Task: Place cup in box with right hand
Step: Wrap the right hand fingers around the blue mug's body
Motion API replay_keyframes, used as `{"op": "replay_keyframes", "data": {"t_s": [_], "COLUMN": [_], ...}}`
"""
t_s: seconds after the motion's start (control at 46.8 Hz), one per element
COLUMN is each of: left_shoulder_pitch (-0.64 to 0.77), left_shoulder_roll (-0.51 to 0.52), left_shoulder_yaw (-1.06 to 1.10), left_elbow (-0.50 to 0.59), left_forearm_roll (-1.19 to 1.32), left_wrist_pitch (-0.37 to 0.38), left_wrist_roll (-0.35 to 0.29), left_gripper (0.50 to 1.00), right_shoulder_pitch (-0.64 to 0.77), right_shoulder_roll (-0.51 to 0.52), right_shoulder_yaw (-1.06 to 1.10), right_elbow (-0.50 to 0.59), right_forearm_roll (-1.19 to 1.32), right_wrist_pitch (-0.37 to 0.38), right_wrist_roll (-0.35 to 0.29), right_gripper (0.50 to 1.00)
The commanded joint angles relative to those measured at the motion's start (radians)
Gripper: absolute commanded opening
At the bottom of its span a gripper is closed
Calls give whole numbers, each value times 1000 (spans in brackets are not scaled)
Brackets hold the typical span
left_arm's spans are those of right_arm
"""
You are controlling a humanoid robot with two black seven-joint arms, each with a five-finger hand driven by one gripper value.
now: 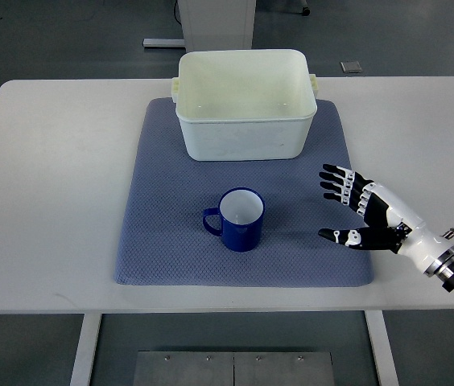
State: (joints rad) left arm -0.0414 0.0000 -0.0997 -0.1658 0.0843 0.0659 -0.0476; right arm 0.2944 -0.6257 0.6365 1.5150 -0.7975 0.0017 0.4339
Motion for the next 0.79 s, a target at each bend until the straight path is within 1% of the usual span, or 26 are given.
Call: {"op": "replay_keyframes", "data": {"t_s": [0.0, 0.149, 0.235, 0.363, 0.555, 0.769], "left_shoulder_pitch": [0, 0, 0, 0, 0, 0], "left_shoulder_roll": [0, 0, 0, 0, 0, 0], "left_shoulder_yaw": [0, 0, 0, 0, 0, 0], "left_elbow": [0, 0, 0, 0, 0, 0], "left_forearm_roll": [0, 0, 0, 0, 0, 0], "left_wrist_pitch": [0, 0, 0, 0, 0, 0], "left_wrist_roll": [0, 0, 0, 0, 0, 0], "left_gripper": [1000, 1000, 1000, 1000, 1000, 1000], "right_shoulder_pitch": [6, 11, 14, 41, 112, 138], "right_shoulder_roll": [38, 76, 101, 147, 199, 238], "right_shoulder_yaw": [-21, -29, -34, -49, -130, -162], "right_elbow": [-6, -12, -12, -27, -65, -96], "right_forearm_roll": [-25, -40, -42, -61, -69, -77], "right_wrist_pitch": [-14, -28, -35, -77, -150, -157], "right_wrist_roll": [-3, -9, -26, -43, -44, -40], "right_gripper": [912, 920, 924, 924, 924, 922]}}
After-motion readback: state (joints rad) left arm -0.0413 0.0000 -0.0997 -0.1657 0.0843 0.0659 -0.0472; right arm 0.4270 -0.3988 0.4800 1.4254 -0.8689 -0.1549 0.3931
